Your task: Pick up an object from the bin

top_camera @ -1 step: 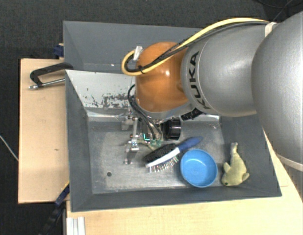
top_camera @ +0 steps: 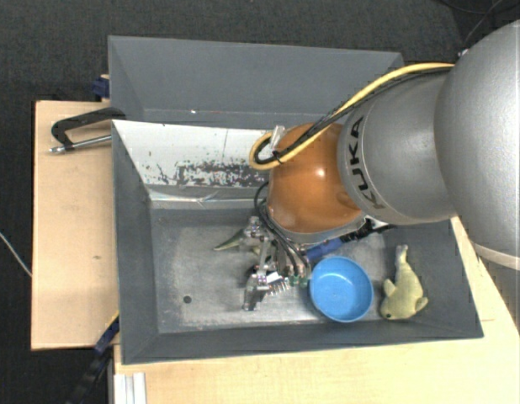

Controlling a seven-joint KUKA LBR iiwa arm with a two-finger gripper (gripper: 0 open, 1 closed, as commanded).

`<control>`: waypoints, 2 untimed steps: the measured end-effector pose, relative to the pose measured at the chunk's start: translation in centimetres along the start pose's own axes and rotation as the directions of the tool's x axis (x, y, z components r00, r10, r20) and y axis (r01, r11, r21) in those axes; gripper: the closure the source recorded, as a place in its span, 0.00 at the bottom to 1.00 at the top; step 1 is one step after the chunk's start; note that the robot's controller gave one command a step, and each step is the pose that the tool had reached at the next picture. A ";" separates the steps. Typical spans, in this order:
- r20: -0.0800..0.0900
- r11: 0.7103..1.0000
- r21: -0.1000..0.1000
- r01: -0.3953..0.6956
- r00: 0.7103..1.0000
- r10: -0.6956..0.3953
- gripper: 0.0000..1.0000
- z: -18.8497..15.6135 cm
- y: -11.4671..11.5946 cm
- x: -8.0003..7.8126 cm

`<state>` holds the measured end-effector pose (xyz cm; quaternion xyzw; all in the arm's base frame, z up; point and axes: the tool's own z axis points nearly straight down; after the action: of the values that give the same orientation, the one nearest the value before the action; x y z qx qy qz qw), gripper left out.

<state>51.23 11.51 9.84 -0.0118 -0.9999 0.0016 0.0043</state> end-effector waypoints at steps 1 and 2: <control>0.015 0.979 -0.004 0.204 0.979 -0.204 0.00 2.6 -4.8 -0.2; 0.028 0.979 -0.005 0.203 0.979 -0.203 1.00 2.3 -4.7 -0.5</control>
Offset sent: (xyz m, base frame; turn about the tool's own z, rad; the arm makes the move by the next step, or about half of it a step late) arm -0.0017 -0.0506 -0.0284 -0.2038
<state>51.60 6.76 7.52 0.0902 -0.9959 -0.0024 -0.0090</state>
